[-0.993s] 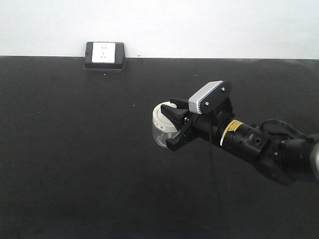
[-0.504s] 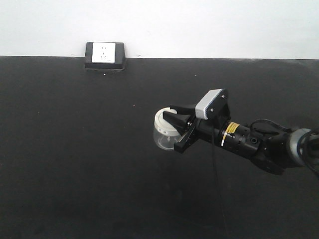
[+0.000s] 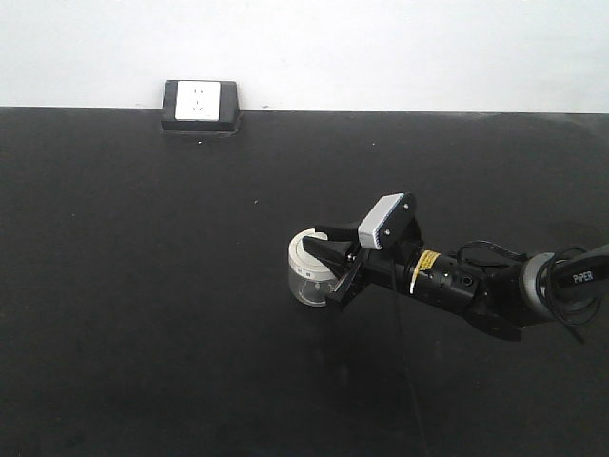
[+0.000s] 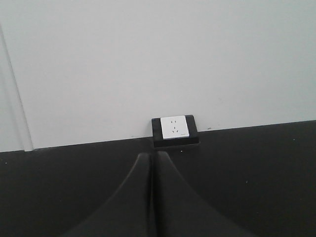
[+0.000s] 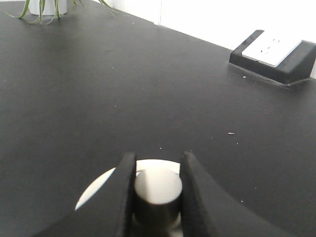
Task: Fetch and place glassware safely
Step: 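Extend the right arm forward and lower the jar onto the bench top, then open the right gripper to release the jar's cream lid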
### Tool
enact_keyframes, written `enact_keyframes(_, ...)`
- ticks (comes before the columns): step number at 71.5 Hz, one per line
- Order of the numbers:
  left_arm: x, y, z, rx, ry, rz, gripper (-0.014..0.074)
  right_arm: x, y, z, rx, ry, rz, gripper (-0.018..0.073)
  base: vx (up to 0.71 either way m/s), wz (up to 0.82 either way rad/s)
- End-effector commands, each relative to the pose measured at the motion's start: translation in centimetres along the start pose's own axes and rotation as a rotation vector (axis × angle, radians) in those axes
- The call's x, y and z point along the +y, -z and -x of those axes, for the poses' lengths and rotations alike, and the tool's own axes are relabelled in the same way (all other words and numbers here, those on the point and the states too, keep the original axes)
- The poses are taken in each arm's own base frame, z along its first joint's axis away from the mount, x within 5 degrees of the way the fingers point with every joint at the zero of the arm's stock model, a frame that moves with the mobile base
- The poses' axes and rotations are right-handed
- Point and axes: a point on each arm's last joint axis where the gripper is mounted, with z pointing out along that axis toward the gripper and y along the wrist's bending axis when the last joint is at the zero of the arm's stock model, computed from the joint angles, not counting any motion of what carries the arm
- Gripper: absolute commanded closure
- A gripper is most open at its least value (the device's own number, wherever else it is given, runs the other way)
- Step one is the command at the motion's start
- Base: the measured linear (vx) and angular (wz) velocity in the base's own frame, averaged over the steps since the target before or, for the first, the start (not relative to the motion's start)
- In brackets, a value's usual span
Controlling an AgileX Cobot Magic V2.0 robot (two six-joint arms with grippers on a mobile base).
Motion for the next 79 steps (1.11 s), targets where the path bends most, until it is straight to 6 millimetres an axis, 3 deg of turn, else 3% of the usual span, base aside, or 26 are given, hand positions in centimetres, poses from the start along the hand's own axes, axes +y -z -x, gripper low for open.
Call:
enact_keyframes(1, 0.10, -0.04, 1.45, -0.089, 0.012, 0.005, 0.0603, -0.44, 0.12, 2.93, -0.138, 0.044, -0.006, 0.0560, 0.00, 0.00)
enact_keyframes(16, 0.10, -0.04, 1.45, -0.089, 0.012, 0.005, 0.0603, -0.41, 0.12, 2.96, -0.139, 0.051, -0.003, 0.0555, 0.00, 0.00)
enact_keyframes(26, 0.10, -0.04, 1.45, -0.089, 0.012, 0.005, 0.0603, -0.41, 0.12, 2.96, -0.139, 0.071, -0.005, 0.0503, 0.00, 0.00)
enact_keyframes(34, 0.10, -0.04, 1.45, -0.089, 0.012, 0.005, 0.0603, -0.40, 0.13, 3.00, -0.143, 0.100, -0.005, 0.0414, 0.00, 0.00)
enact_keyframes(52, 0.10, -0.04, 1.45, -0.089, 0.012, 0.005, 0.0603, -0.35, 0.15, 3.12, -0.157, 0.124, -0.002, 0.0055, 0.00, 0.00)
enact_keyframes(61, 0.10, -0.04, 1.45, -0.089, 0.012, 0.005, 0.0603, -0.43, 0.15, 3.17, -0.163, 0.118, -0.012, -0.0082, 0.00, 0.00)
enact_keyframes(79, 0.10, -0.04, 1.45, -0.089, 0.012, 0.005, 0.0603, -0.61, 0.17, 3.24, -0.169, 0.106, -0.030, -0.0101, 0.00, 0.00)
